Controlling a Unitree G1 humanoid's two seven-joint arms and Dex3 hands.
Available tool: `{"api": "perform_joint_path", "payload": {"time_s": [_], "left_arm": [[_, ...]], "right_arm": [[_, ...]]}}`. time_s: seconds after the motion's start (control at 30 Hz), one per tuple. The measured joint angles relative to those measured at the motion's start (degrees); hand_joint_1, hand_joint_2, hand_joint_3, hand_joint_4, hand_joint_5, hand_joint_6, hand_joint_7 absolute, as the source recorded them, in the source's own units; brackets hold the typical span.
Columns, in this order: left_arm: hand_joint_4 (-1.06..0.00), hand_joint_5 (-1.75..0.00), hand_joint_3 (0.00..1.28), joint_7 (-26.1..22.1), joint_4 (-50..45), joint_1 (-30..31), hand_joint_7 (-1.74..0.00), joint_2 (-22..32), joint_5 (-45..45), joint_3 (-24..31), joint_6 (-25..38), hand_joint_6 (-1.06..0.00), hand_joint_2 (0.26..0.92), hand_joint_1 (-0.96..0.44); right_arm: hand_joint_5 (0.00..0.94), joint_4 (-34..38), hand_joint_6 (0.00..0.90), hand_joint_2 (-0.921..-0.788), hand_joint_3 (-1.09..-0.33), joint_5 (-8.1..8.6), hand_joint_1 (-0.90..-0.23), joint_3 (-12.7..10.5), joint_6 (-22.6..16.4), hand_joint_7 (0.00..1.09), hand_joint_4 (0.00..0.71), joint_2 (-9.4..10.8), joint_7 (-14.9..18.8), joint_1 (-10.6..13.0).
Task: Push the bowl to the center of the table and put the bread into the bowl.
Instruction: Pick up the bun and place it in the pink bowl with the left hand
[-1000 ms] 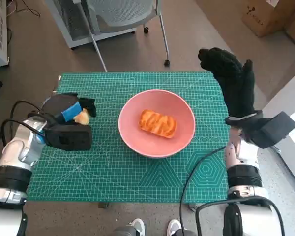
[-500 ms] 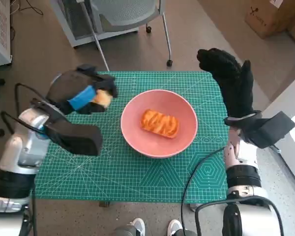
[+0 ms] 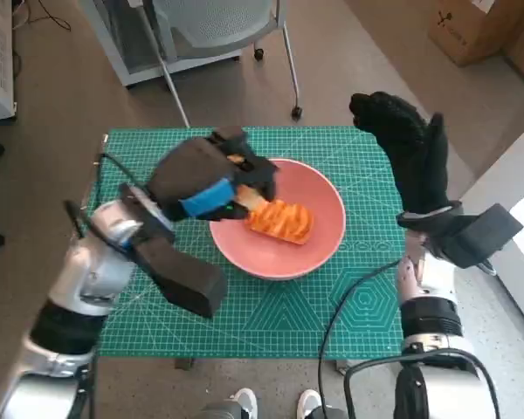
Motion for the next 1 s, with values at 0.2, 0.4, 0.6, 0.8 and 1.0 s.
{"api": "perform_joint_path", "payload": {"time_s": [0.2,0.4,0.6,0.8,1.0], "left_arm": [[-0.31,-0.68,0.17,-1.34,2.61,-1.08,-1.07,-2.14,0.07,-1.15,0.07,-0.44,0.881,-0.17],[-0.2,-0.08,0.03,-5.34,2.36,-0.47,-0.35,-2.18,0.15,-1.54,4.4,-0.27,0.847,-0.27],[-0.15,-0.01,0.0,-6.49,2.0,0.21,-0.23,-1.98,0.13,-1.52,5.48,-0.24,0.824,-0.36],[-0.11,0.0,0.0,-6.44,2.03,0.29,-0.21,-1.89,-0.09,-1.31,4.62,-0.23,0.827,-0.46],[-0.08,0.0,0.01,-6.14,2.55,0.36,-0.2,-1.69,-1.46,0.19,3.2,-0.22,0.849,-0.57]], "right_arm": [[0.001,-1.0,0.391,-0.921,-0.519,0.2,-0.536,-0.13,0.45,0.0,0.245,-0.06,0.01,0.75],[0.0,-1.71,0.39,-0.921,-0.514,0.54,-0.542,-0.29,0.55,0.0,0.242,-0.18,0.02,1.56],[0.0,-2.03,0.389,-0.921,-0.516,0.63,-0.544,-0.36,0.55,0.0,0.241,-0.37,0.0,1.69],[0.0,-2.1,0.389,-0.921,-0.516,0.63,-0.543,-0.29,0.55,0.0,0.241,-0.36,-0.05,1.69],[0.0,-2.56,0.388,-0.921,-0.514,0.67,-0.531,-0.21,0.82,0.0,0.241,-0.25,-0.05,1.69]]}}
